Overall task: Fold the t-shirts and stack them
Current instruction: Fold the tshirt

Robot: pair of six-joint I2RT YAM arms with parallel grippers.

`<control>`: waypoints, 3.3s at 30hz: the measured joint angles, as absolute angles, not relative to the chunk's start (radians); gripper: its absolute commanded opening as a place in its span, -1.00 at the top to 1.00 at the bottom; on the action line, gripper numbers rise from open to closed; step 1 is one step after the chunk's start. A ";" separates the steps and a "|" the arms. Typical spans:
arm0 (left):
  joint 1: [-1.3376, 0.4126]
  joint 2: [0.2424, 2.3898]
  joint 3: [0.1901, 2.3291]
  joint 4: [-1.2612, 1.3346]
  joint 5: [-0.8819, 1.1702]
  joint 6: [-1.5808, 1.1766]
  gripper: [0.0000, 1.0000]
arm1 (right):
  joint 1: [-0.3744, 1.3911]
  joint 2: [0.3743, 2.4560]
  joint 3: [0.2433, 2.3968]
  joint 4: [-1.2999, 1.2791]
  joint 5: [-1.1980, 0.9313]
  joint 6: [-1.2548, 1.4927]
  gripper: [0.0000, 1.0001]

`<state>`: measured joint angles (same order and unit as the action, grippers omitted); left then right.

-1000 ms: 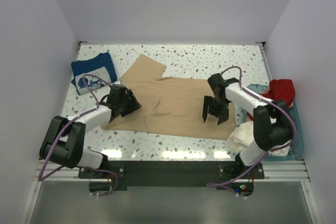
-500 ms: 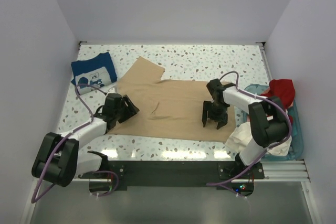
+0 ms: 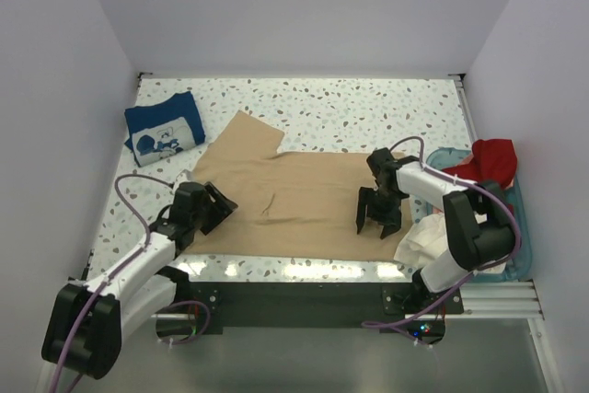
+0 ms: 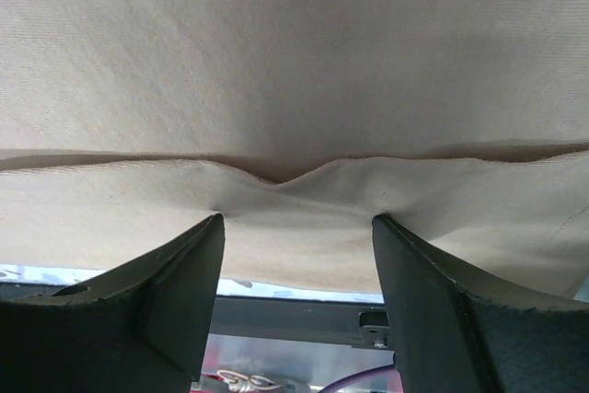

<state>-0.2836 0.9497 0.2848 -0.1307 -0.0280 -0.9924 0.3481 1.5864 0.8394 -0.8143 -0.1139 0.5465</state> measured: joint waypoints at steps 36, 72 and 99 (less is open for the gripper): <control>-0.282 1.224 0.760 -0.215 -0.134 -0.746 -0.48 | 0.122 1.960 1.544 -0.842 0.141 0.427 0.03; -0.225 1.692 1.171 -0.177 -0.091 -0.548 -0.44 | 0.049 2.120 1.591 -0.716 0.162 0.385 0.81; -0.137 2.273 1.700 -0.195 -0.049 -0.318 -0.02 | 0.043 2.071 1.525 -0.820 0.173 0.396 1.00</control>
<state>-0.1371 2.2730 1.7000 -0.1947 -0.0494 -0.3180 0.0433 2.0708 1.5253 -0.8200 0.1730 0.3962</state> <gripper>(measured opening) 0.512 0.009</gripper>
